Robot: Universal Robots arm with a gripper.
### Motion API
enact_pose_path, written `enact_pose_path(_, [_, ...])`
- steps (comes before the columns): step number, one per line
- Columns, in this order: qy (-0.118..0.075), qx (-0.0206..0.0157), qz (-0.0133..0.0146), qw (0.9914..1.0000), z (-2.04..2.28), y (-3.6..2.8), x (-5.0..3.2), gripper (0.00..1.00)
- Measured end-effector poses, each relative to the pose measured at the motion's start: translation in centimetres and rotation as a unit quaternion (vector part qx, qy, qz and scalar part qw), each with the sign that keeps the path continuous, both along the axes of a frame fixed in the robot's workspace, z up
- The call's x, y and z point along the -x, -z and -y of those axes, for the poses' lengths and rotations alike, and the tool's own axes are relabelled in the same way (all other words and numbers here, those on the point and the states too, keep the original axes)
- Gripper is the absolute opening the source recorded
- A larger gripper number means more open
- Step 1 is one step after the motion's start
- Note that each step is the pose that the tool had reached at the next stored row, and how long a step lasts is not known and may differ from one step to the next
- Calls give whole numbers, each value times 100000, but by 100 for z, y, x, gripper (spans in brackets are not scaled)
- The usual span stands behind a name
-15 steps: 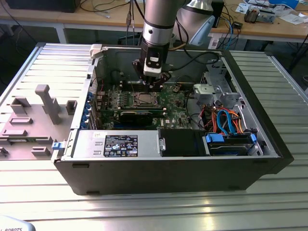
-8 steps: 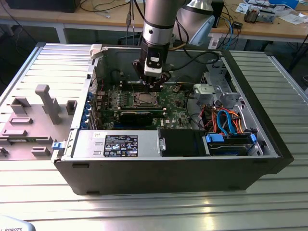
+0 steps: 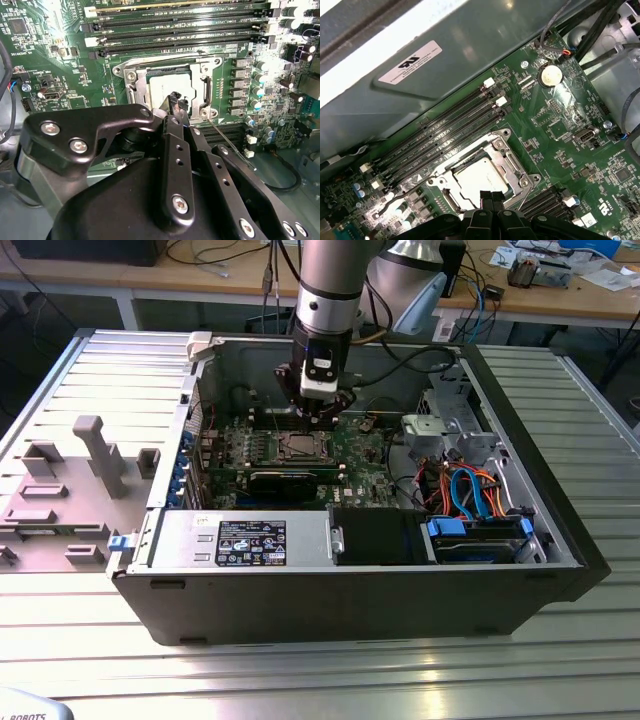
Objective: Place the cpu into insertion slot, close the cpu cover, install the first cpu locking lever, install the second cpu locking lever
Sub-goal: 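Install the first cpu locking lever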
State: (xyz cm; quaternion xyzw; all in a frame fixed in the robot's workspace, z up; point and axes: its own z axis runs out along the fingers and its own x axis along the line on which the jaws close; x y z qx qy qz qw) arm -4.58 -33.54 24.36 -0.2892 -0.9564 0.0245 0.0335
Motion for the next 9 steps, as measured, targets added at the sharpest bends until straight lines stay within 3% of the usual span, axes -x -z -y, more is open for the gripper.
enact_pose_path(9, [-668, 0, -1, 99998, 0, 0, 0, 11])
